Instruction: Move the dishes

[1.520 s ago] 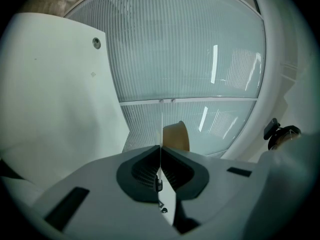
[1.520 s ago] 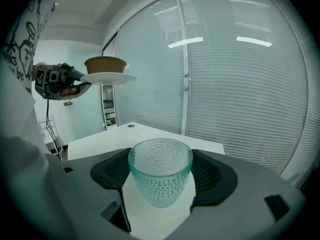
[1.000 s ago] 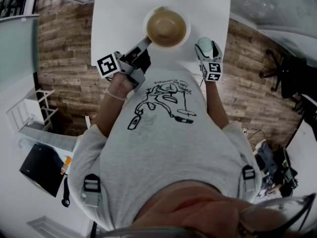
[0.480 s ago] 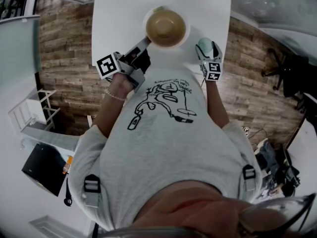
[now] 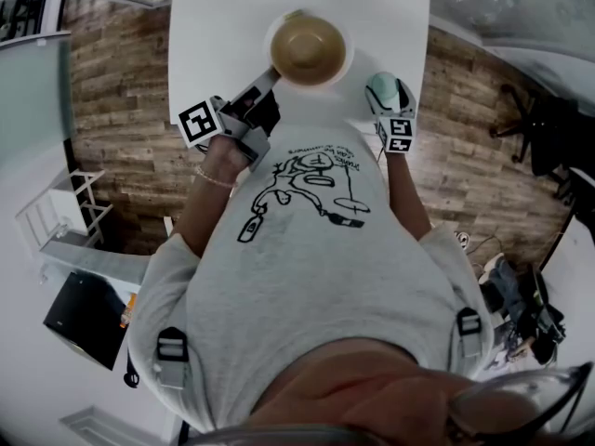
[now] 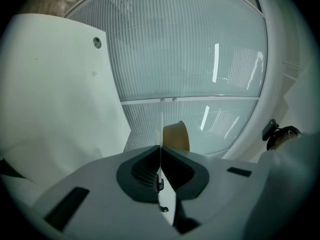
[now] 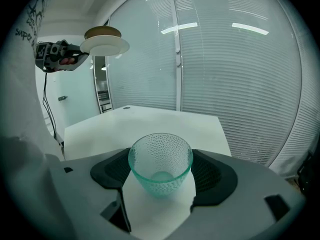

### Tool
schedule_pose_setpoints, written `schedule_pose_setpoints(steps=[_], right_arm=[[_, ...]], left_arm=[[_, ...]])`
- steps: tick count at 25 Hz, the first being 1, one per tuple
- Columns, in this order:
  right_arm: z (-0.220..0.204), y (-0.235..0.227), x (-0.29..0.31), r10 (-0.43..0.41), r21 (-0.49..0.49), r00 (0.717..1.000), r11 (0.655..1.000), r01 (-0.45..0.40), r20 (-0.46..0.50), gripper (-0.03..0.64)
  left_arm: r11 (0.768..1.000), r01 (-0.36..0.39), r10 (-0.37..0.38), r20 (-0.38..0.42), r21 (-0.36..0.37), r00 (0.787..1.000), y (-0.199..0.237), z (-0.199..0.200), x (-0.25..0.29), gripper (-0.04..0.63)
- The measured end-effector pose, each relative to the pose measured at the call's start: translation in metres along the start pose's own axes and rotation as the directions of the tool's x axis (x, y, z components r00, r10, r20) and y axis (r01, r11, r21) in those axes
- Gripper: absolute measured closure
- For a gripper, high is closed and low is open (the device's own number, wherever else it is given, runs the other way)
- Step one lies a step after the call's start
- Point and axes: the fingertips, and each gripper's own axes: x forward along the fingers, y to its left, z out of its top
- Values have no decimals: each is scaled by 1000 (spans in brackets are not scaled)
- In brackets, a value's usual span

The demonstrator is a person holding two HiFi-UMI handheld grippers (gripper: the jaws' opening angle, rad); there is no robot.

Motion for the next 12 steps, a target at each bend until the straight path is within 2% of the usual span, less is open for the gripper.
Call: schedule_pose_setpoints(steps=[12], right_arm=[[6,1,-4,6,3,1000,1000,-6,-3,242]], left_arm=[[1000,2,-2,-1,-4,1000,1,-1,1,586]])
